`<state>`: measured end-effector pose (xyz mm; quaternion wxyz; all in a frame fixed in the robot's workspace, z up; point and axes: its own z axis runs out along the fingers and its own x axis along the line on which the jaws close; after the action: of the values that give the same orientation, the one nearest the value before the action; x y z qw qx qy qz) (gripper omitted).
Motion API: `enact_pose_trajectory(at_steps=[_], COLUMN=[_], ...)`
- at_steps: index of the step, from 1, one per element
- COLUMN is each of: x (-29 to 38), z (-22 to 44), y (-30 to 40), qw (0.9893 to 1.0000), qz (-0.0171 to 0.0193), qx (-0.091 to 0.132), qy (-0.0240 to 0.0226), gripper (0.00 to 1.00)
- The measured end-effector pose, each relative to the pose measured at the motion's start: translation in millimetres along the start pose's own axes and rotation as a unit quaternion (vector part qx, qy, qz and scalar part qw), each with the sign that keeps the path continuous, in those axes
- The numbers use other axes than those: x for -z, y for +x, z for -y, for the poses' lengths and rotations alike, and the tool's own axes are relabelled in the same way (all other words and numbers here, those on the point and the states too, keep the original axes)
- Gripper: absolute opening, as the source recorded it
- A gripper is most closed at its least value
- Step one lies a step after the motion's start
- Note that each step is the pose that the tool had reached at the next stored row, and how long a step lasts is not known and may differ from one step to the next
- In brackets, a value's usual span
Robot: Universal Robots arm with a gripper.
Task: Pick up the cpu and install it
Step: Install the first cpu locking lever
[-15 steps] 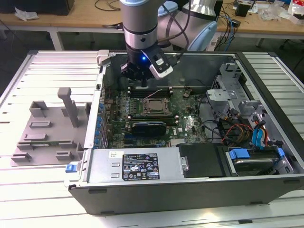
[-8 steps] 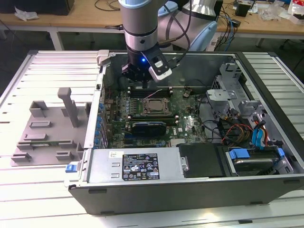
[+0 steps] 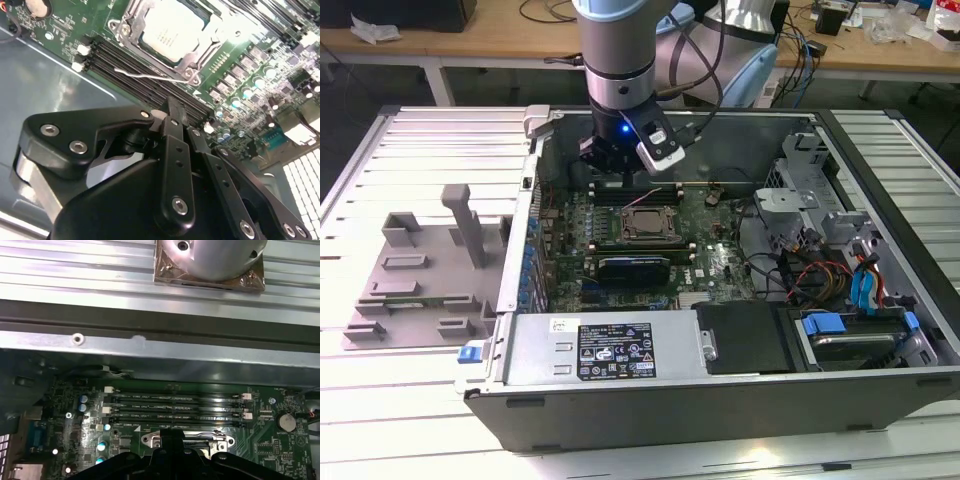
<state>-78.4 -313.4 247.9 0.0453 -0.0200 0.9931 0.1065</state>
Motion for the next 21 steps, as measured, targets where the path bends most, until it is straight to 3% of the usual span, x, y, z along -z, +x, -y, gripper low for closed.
enact_pose_trajectory(at_steps=[5, 8, 10, 12, 17, 21], x=[-4.6, -8.1, -14.0, -16.5, -21.9, -25.0], z=[1.5, 2.5, 3.8, 4.3, 5.1, 3.9], y=[-12.0, -15.0, -14.8, -14.6, -14.1, -13.9], qw=[1.0, 1.0, 0.9994, 0.9987, 0.9972, 0.9966], qz=[-0.0011, 0.0, 0.0058, 0.009, 0.0138, 0.0152], qx=[-0.002, -0.008, -0.035, -0.05, -0.073, -0.08], qy=[0.0002, 0.0007, 0.0033, 0.0047, 0.0068, 0.0073], gripper=[0.11, 0.11, 0.11, 0.11, 0.11, 0.11])
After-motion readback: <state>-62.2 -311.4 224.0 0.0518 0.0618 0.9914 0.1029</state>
